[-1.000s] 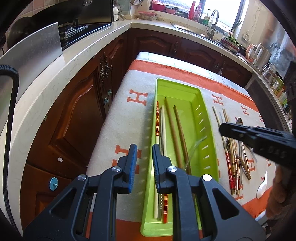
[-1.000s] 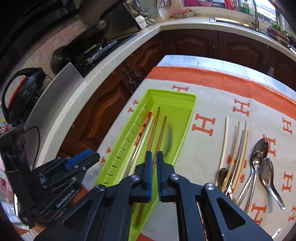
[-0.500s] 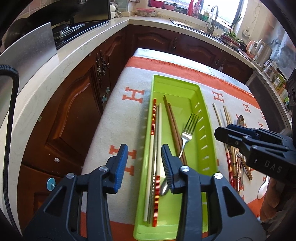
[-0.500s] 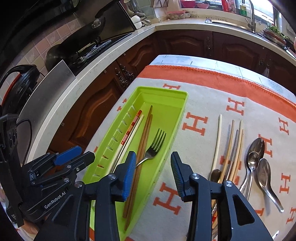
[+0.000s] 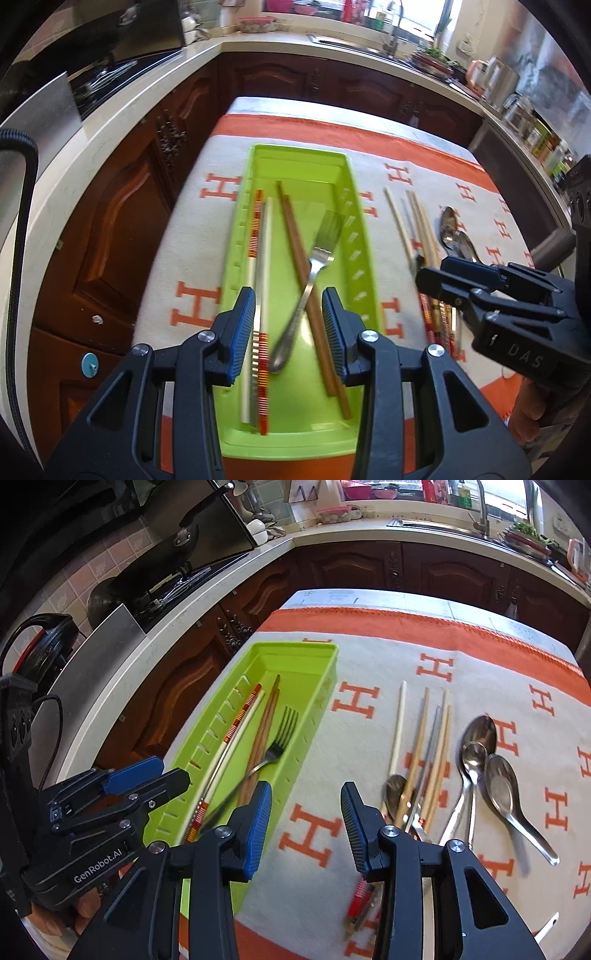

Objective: Organize utensils
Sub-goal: 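Move the left tool back over the utensil pile, then grasp a plain wooden chopstick with the left tool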

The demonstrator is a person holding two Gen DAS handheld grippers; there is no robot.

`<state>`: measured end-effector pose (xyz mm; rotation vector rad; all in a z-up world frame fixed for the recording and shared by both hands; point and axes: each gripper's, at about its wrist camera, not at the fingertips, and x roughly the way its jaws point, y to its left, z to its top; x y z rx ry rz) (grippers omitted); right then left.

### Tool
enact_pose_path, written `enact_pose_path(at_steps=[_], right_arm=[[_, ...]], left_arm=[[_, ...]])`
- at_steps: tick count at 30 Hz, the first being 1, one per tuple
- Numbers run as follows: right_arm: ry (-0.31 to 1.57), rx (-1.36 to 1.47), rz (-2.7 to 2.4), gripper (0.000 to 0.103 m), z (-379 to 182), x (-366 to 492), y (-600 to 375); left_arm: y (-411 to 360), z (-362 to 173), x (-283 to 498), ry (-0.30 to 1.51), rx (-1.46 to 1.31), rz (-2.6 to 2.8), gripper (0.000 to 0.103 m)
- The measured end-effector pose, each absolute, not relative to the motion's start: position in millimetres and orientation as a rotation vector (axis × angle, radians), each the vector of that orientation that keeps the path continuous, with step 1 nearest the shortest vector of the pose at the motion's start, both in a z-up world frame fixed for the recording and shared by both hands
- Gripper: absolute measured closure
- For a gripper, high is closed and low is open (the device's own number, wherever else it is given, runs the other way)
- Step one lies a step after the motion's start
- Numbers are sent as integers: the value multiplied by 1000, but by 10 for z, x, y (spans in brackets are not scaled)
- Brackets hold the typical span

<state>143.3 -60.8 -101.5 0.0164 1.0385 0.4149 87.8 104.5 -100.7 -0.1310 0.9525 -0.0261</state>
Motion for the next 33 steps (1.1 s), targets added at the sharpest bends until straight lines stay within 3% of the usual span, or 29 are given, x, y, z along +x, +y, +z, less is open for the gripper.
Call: enact_pose_path(at_steps=[17,28,33], right_arm=[[982,126,284,64,-973,959,-1875],[976,212,269,64,-1115,1026,-2418],[956,220,271,64,-1114,1133,-2522]], left_arm=[[-46,-1070,861,1017,-37,-201,69],[-334,-1268,1249,1083,-61,-203,69],[-425,-1276,1548,1091,-77,-196,74]])
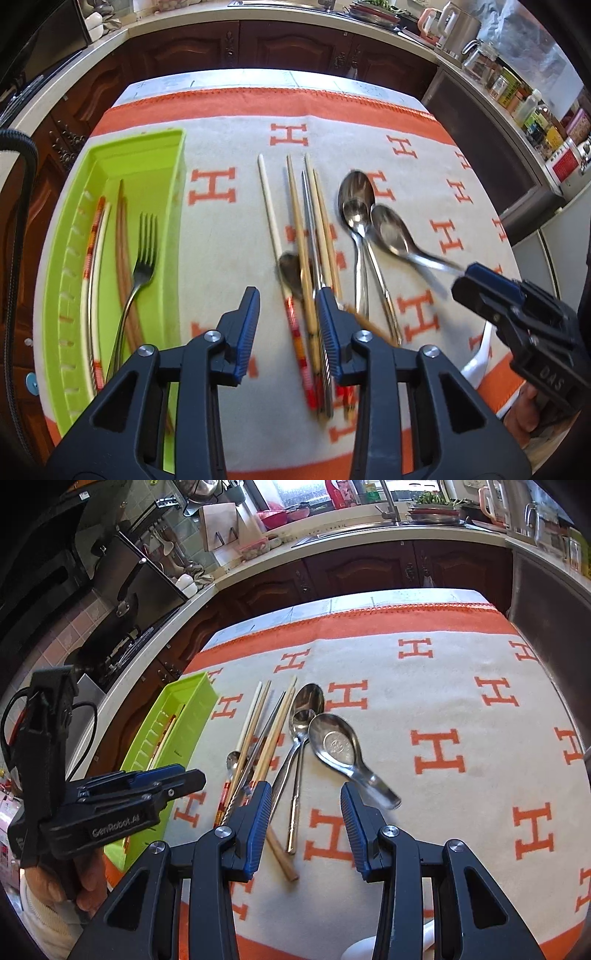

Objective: Organize utensils
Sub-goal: 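Grasp a plain wooden chopstick with the left tool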

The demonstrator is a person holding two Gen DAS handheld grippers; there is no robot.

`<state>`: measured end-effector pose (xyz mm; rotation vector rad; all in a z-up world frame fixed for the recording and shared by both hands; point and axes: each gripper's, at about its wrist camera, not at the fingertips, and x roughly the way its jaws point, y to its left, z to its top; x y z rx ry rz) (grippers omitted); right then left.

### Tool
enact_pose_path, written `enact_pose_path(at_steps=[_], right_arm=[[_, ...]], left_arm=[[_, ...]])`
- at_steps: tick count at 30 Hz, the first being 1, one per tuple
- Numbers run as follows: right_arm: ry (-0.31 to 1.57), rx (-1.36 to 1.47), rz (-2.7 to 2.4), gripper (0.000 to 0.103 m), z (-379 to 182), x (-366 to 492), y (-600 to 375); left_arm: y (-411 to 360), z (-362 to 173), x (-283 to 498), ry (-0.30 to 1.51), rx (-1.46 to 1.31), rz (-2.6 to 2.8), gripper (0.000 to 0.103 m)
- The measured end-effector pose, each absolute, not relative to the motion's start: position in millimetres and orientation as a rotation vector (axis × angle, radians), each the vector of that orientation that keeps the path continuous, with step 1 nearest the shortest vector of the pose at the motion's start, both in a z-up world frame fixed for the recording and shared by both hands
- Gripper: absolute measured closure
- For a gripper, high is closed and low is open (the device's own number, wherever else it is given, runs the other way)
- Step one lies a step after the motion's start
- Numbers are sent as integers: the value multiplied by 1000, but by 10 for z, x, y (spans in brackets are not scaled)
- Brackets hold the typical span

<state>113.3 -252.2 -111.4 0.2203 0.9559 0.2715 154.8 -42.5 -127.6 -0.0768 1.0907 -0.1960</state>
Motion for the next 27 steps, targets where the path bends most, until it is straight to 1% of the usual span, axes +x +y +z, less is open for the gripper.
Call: enact_pose_path(at_steps=[7,9,16,18,27], right_arm=[[930,232,259,64,-1056,1341,-2694],[929,240,257,64,-1061,1395,-2741],[940,261,260,64,-1144,1489,-2855],[944,265,258,64,-1176,1500,-2875],[959,267,258,64,-1282,1575,-2901]], left_arm=[[-581,-1309,1981,1086,-62,-183,80],[-620,-1364,2091,1098,-58,-177,85],[-741,-1599,2332,1142,-47,-173,93],[-757,-1655,2365,1153,-45,-174,97],[-752,-1749,2398,1153,-42,-155,98]])
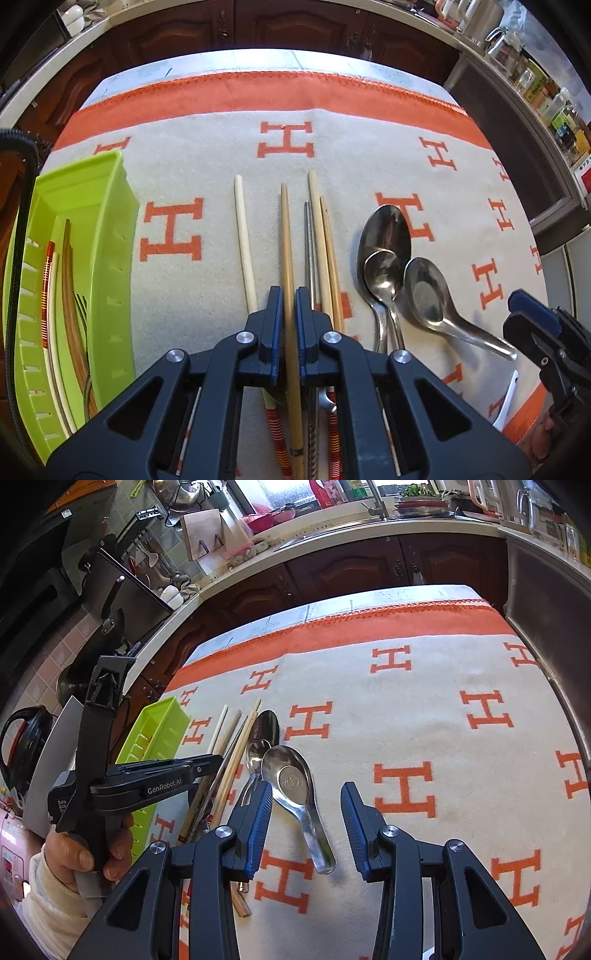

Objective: Organize utensils
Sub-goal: 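Grasp a plain wooden chopstick with the left tool, then lift the wooden chopstick with the left tool while the right tool grasps a round silver spoon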

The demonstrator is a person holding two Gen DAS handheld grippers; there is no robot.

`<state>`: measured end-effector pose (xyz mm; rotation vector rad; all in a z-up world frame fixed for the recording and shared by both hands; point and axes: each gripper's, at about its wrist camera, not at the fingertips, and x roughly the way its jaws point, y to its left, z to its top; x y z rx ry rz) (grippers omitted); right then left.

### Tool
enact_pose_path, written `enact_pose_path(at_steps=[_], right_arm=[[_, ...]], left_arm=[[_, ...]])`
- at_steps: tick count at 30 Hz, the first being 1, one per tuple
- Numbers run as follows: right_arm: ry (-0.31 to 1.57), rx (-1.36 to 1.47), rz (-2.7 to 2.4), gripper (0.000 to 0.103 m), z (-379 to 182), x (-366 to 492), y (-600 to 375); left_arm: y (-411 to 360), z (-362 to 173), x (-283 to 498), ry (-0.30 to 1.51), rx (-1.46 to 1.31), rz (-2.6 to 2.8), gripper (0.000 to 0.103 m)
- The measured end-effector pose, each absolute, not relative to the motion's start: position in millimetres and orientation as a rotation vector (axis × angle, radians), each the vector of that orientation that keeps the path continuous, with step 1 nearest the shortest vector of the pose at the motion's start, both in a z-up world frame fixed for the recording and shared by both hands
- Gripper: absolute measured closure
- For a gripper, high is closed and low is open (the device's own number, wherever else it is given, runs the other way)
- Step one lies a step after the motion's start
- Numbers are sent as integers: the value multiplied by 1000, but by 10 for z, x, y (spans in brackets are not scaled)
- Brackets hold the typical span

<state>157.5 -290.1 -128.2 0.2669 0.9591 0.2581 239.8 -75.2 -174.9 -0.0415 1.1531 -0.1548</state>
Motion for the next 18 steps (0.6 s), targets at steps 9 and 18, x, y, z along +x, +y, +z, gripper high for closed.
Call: enact_pose_path(at_steps=[9,18], right_arm=[[980,240,277,64,-1324,1662,-2846],[1005,156,280,64,-1426,1874,-2701]], left_arm=[[-789,-1751,2346,1121,-24,-144,99],[-547,-1575,2252,1108,-121,-151,100]])
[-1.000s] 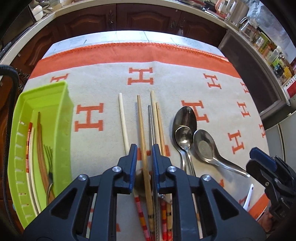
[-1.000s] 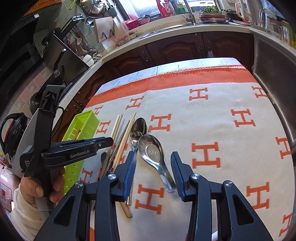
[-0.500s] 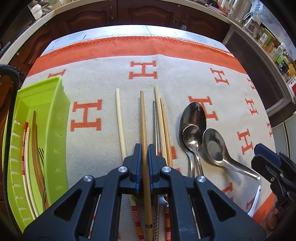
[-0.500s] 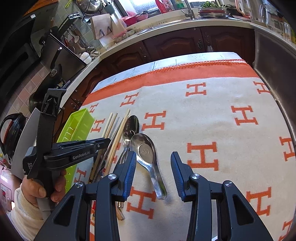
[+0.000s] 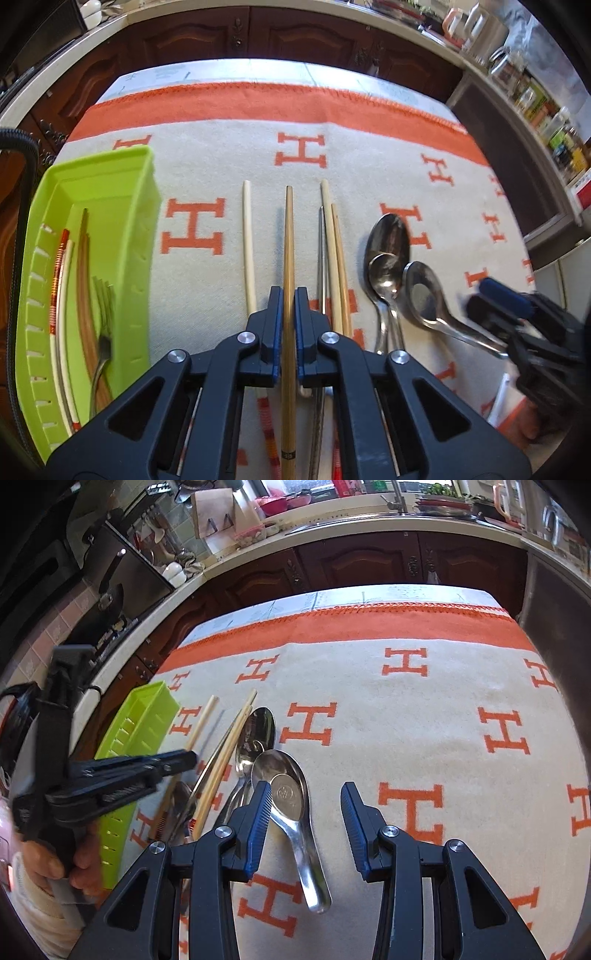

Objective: Organize utensils
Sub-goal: 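Lift the wooden chopstick with the left tool while the right tool grasps a round silver spoon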

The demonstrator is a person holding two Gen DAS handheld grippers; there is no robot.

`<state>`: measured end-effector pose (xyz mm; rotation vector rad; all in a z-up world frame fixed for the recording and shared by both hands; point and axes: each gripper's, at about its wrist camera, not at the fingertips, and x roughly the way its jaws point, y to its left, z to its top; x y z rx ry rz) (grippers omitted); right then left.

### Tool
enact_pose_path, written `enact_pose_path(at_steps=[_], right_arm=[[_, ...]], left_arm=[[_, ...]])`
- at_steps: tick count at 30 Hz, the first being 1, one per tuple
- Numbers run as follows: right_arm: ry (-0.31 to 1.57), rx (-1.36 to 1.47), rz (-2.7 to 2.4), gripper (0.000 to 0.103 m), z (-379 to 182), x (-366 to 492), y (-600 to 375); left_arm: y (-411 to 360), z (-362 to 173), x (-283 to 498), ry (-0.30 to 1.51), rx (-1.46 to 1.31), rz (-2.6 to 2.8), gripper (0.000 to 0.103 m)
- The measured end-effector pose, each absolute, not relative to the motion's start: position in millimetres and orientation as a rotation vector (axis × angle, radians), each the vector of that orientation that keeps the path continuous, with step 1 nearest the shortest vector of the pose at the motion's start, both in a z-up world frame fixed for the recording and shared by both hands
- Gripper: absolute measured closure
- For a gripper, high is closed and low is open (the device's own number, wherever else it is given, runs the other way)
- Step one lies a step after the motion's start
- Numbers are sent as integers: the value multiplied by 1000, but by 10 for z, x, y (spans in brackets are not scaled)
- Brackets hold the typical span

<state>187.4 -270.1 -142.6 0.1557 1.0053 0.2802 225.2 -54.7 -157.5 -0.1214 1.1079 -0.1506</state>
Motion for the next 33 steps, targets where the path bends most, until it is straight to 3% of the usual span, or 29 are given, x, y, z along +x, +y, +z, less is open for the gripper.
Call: enact_pose_path(at_steps=[10,12,14,19,33], right_arm=[[1032,-33,257,65,-1723,1981,-2372],[1033,-83,257,71,-1734,1957,-2290],[1032,-122,270,88,-1742,1932,-2213],[1050,-91,279,101,-1711,1879,-2166],[1006,127,280,102,-1060,1537,-2195]], left_arm=[[-321,-1139,1892,1067,-206,-227,100],[-282,-1058,1812,1053,-210,-230,100],[-243,-960,1728,1035,-212,-232,100],[-80,-737,1518,997,-219,-216,100],[810,-318,935,898,-197,-60,100]])
